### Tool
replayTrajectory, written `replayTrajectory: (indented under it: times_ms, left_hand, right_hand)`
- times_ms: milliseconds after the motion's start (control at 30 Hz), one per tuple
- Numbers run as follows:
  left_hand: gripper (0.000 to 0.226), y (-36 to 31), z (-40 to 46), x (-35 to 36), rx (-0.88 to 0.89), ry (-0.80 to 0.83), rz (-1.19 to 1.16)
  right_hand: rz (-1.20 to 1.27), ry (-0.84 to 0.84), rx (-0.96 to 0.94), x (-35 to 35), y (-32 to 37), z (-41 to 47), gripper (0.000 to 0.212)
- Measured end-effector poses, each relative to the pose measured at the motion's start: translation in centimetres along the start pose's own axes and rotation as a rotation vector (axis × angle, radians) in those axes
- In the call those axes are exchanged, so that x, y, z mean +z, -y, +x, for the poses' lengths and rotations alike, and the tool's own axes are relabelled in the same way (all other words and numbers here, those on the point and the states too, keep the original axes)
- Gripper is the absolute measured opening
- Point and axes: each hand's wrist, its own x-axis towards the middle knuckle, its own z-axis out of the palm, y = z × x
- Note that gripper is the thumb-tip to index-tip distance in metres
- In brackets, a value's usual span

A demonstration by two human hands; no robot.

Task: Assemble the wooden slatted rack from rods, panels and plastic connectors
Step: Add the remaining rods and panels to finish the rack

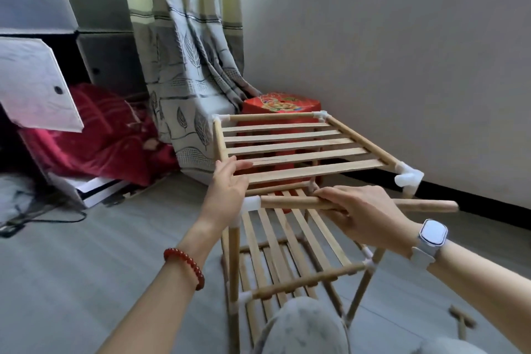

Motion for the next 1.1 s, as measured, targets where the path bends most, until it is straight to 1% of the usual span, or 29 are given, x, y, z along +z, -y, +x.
replayTrajectory:
  times_ms: [167,233,367,433,533,633,700,800,867,900,967,1000,1033,1067,1100]
  left_hand:
    - [0.026,0.4,0.5,0.4,-0.03,-0.011,-0.112]
    - [0.025,0.4,0.4,0.3,-0.048,0.01,-0.222]
    - [0.032,0.1,0.3,-0.3,-0.13,0.027,-0.429]
    - [0.034,-0.5,0.4,-0.4,-0.169,0.033,-0.503]
    - [0.034,-0.9,0.4,-0.2,-0.19,-0.002,-0.487]
    - [0.04,-0.7,0.3,-0.2,-0.157,-0.018,-0.403]
    - [0.044,-0.4,0.4,-0.4,-0.153,-0.024,-0.383]
    - [0.037,-0.2,0.4,-0.6,-0.144,-0.021,-0.345]
    - [0.025,-0.4,0.3,-0.6,-0.115,-0.012,-0.262]
    - [0.019,-0.4,0.4,-0.6,-0.087,-0.017,-0.157]
    - [0.009,-0.3,0.9,-0.6,-0.031,-0.044,0.214]
    - [0.008,-0.5,1.3,-0.4,-0.006,-0.046,0.421]
    - [0.014,-0.7,1.5,-0.2,0.027,-0.048,0.596]
    - [0.019,-0.9,1.6,0.1,0.079,-0.056,0.709]
    - [0.023,-1.4,1.6,0.7,0.162,-0.072,0.763]
  right_hand:
    - [0.042,0.038,0.012,0.4,-0.4,0.6,0.026]
    - [0.041,0.049,-0.01,0.9,-0.4,0.8,0.024]
    - [0.003,-0.035,-0.109,1.1,0.0,1.7,0.019]
    - [-0.023,-0.047,-0.156,0.8,0.1,2.5,0.021]
    - [-0.025,0.011,-0.197,0.9,0.4,3.6,0.022]
    - [0.031,0.089,-0.175,1.3,0.8,4.2,0.025]
    - [0.075,0.11,-0.166,1.5,0.9,4.7,0.026]
    - [0.095,0.161,-0.126,1.5,1.1,5.1,0.028]
    - [0.092,0.192,-0.098,1.6,1.3,4.9,0.032]
    - [0.093,0.21,-0.085,1.6,1.5,4.8,0.035]
    - [0.12,0.228,-0.066,1.3,1.6,4.5,0.044]
    - [0.158,0.223,-0.045,0.9,1.3,4.2,0.048]
    - [0.211,0.201,-0.017,0.5,0.8,3.9,0.05]
    - [0.257,0.153,0.016,0.1,0.0,3.4,0.046]
    - [0.271,0.061,0.059,-0.3,-1.3,2.7,0.038]
